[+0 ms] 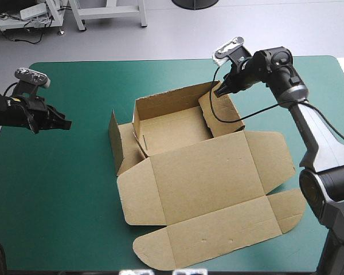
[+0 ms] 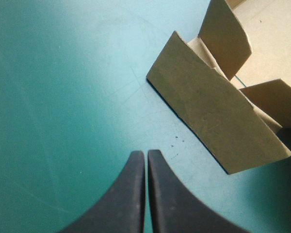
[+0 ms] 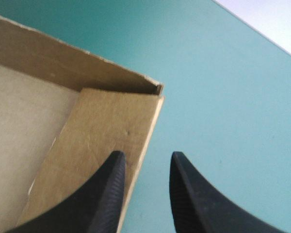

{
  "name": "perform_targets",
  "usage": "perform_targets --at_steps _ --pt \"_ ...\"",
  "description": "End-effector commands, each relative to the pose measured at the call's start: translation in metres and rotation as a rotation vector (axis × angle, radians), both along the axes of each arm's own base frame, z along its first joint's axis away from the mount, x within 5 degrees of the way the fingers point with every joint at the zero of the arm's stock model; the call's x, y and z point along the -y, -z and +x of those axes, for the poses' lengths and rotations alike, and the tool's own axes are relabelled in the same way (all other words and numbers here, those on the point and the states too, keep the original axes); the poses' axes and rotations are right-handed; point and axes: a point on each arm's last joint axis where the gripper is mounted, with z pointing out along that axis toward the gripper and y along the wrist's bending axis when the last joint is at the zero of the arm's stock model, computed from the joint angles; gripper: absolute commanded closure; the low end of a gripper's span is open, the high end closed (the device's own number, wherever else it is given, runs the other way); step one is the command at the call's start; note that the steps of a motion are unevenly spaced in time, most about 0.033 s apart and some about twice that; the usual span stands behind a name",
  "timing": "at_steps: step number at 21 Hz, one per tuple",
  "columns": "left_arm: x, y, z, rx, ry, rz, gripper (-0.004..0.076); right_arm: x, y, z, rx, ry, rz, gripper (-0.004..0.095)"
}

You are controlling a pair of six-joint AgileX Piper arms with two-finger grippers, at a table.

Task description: Fold the box

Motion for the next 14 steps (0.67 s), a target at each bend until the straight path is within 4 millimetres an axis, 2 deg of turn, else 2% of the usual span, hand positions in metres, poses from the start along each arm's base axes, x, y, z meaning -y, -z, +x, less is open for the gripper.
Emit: perform_targets --at_steps 1,4,11,14 --pt "0.004 -0.019 -0.005 0.093 -0.002 -0.020 0.0717 0.010 -0.035 -0.025 -0.032 0.029 -0.012 0.0604" --pt "0.005 -0.019 -0.005 0.087 0.001 -0.023 0.0717 0.012 -0.028 -0.033 -0.147 0.024 -0.043 0.0604" --pt "0.005 -0.018 -0.007 0.071 0.009 -0.026 0.0717 0.007 -0.022 -0.028 -0.162 0.014 0.014 0.0603" --pt "0.005 -0.018 -0.007 0.071 0.009 -0.028 0.0717 0.006 0.004 -0.014 -0.230 -0.004 -0.010 0.0603"
